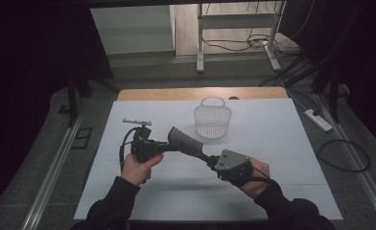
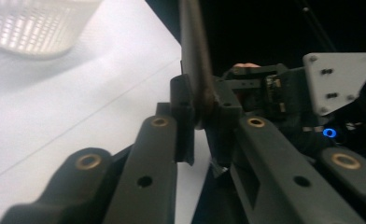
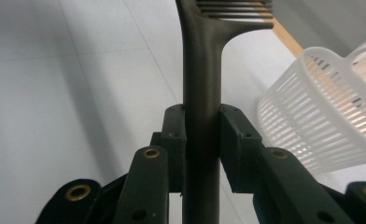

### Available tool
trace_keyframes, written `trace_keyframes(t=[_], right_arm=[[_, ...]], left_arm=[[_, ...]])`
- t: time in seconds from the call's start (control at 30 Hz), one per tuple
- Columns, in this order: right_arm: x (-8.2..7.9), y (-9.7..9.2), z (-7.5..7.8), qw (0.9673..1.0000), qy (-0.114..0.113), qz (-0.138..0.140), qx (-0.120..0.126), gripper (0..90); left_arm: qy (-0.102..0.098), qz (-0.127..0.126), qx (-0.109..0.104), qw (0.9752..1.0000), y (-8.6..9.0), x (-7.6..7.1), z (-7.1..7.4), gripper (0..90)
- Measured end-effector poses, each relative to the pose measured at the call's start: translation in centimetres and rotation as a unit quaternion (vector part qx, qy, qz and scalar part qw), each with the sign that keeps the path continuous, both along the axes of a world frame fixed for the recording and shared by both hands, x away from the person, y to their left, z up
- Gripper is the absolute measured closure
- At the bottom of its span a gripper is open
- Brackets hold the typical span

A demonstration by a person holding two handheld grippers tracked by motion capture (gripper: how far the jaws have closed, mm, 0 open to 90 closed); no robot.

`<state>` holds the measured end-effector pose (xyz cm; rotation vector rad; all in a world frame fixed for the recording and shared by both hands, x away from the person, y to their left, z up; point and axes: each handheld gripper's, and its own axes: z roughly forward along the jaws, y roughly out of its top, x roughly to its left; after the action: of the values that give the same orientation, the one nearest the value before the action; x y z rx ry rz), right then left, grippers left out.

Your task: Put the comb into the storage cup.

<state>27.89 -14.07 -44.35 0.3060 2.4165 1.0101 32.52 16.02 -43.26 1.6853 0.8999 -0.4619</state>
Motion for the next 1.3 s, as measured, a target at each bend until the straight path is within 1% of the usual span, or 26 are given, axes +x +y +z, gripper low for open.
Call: trace_keyframes(t=[0.03,0.1,0.23,0.27,0.3,0.4,0.57,0.73,0.87,0.97,1.07,1.1,1.13,1.17,1.3], right_arm=[[0.0,0.0,-0.1,1.0000,-0.005,0.000,-0.004,72.4],[0.0,0.0,-0.1,1.0000,-0.008,0.000,-0.005,72.1],[0.1,-0.1,-0.2,1.0000,-0.003,0.002,0.004,71.3],[0.1,-0.1,-0.2,1.0000,0.000,0.000,0.009,70.1],[0.1,-0.1,-0.2,1.0000,0.000,0.000,0.009,70.1],[0.2,-0.2,-0.1,0.9998,0.002,-0.003,0.018,65.2],[0.3,-0.2,0.0,0.9996,0.011,-0.007,0.025,57.8],[0.4,-0.1,-0.1,0.9988,0.034,-0.006,0.034,49.2],[0.6,-0.1,-0.1,0.9982,0.047,-0.011,0.036,44.3],[0.8,-0.2,-0.1,0.9973,0.061,-0.014,0.040,39.6],[1.0,-0.3,-0.1,0.9966,0.071,-0.017,0.038,33.8],[1.2,-0.3,-0.2,0.9955,0.085,-0.023,0.035,31.8],[1.2,-0.3,-0.2,0.9955,0.085,-0.023,0.035,31.8],[1.4,-0.4,-0.3,0.9944,0.097,-0.024,0.035,30.2],[1.9,-0.5,-0.5,0.9903,0.130,-0.034,0.034,24.2]], left_arm=[[-0.001,0.000,0.001,1.0000,0.0,0.0,0.1,82.6],[0.002,0.002,0.001,1.0000,-0.1,-0.1,0.1,82.9],[0.003,0.006,-0.003,1.0000,0.0,-0.1,0.1,83.1],[0.001,0.008,-0.004,1.0000,0.0,-0.2,0.2,83.1],[-0.002,0.009,-0.003,1.0000,0.0,-0.2,0.2,83.1],[-0.008,0.014,-0.006,0.9998,0.2,-0.3,0.4,83.1],[-0.015,0.017,-0.008,0.9997,0.3,-0.3,0.5,83.1],[-0.023,0.017,-0.006,0.9996,0.4,-0.3,0.5,83.1],[-0.025,0.019,-0.005,0.9995,0.4,-0.3,0.6,83.1],[-0.031,0.020,0.000,0.9993,0.5,-0.4,0.6,83.1],[-0.037,0.021,0.005,0.9991,0.5,-0.4,0.7,83.1],[-0.040,0.021,0.010,0.9989,0.5,-0.4,0.8,83.0],[-0.042,0.021,0.012,0.9988,0.5,-0.5,0.8,83.0],[-0.043,0.020,0.013,0.9988,0.5,-0.5,0.8,83.0],[-0.049,0.022,0.023,0.9983,0.5,-0.5,0.8,83.0]])
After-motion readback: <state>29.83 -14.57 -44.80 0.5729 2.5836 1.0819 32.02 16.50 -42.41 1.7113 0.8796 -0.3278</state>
